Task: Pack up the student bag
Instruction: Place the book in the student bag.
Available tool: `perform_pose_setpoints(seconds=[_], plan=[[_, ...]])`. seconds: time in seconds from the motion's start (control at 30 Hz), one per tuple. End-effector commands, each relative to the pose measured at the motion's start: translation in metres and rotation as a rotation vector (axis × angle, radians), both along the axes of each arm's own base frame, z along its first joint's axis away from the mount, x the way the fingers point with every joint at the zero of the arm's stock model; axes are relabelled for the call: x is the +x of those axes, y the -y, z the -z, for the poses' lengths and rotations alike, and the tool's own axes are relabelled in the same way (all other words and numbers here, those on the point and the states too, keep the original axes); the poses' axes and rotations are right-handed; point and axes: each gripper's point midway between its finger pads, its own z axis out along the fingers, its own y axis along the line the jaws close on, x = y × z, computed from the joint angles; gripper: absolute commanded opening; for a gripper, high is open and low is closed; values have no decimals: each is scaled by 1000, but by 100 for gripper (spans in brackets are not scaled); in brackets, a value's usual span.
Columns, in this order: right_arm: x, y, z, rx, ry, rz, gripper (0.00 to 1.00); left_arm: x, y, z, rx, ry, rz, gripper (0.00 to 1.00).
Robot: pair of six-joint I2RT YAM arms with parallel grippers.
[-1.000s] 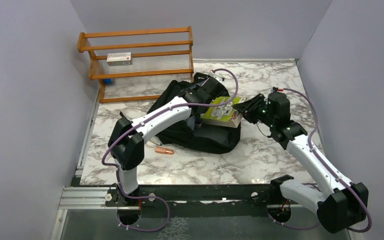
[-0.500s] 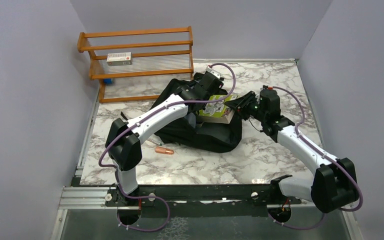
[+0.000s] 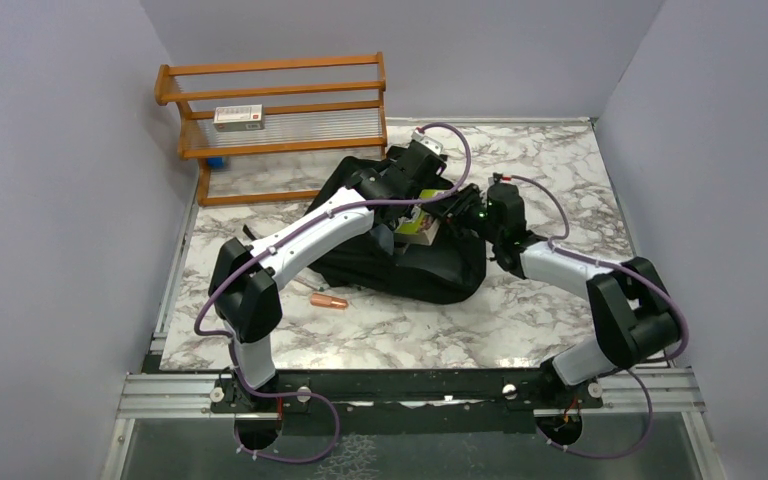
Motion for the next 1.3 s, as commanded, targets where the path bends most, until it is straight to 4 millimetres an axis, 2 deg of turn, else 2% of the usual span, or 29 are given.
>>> perform_pose_setpoints(seconds=[0.0, 0.4, 0.7, 0.83, 0.97, 1.17, 1.23, 1.27], plan=[[19, -26, -35, 102, 164, 19, 1, 6, 14, -58, -174, 115, 2, 0], [51, -64, 16, 39, 182, 7, 1, 8, 21, -52, -183, 108, 12, 0], [69, -62, 50, -185, 189, -8, 2, 7, 36, -49, -244, 99, 57, 0], [74, -58, 67, -276, 149, -9, 17, 8, 38, -42, -237, 95, 71, 0], [72, -57, 73, -306, 133, -22, 29, 9, 35, -32, -220, 84, 67, 0], [65, -48, 63, -357, 145, -26, 54, 14, 23, -21, -231, 69, 27, 0], [60, -44, 59, -372, 141, -30, 65, 16, 19, -18, -234, 61, 16, 0], [57, -42, 57, -380, 142, -34, 67, 16, 18, -15, -233, 56, 11, 0]])
